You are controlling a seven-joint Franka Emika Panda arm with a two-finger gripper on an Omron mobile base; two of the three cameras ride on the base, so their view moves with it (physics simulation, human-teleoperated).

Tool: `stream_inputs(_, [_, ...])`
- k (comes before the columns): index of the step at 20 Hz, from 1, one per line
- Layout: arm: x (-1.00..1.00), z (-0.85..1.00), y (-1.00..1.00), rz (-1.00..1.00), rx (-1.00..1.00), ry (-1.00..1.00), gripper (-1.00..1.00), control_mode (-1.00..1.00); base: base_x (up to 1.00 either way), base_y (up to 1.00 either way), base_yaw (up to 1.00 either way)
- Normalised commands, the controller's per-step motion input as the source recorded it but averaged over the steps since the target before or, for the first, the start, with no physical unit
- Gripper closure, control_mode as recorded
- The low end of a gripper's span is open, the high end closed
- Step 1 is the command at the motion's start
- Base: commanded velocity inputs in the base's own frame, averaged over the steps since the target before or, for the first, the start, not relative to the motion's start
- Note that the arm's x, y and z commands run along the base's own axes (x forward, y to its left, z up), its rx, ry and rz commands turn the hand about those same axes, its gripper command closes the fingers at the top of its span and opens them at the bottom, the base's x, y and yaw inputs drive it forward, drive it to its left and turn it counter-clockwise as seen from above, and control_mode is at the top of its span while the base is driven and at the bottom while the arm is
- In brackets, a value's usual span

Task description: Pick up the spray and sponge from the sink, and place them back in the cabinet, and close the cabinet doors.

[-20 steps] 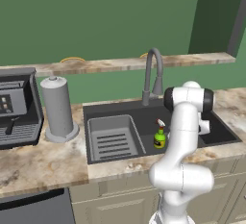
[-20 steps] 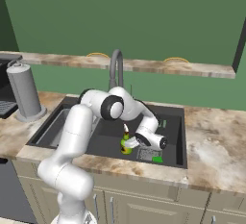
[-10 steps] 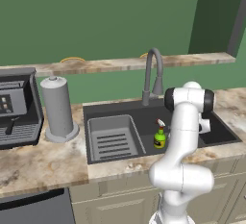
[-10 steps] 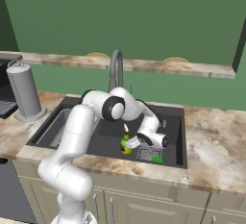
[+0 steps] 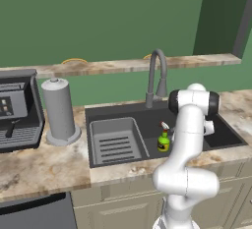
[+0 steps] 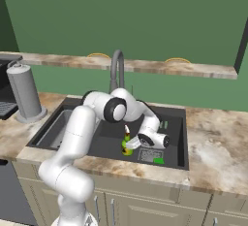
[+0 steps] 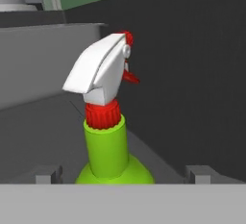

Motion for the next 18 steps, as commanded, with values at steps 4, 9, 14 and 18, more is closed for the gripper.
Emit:
stream_inputs(4, [0.06, -0.05, 0.16, 0.02, 0.00, 0.00, -1.00, -1.00, 0.00, 0.00, 0.00])
stream_inputs(9, [0.06, -0.01, 0.12, 0.01, 0.01, 0.00, -1.00, -1.00, 0.00, 0.00, 0.00])
stream_inputs(14, [0.05, -0.04, 0.10, 0.02, 0.01, 0.00, -1.00, -1.00, 0.00, 0.00, 0.00])
stream_inputs(18, [0.07, -0.05, 0.07, 0.02, 0.01, 0.00, -1.00, -1.00, 0.00, 0.00, 0.00])
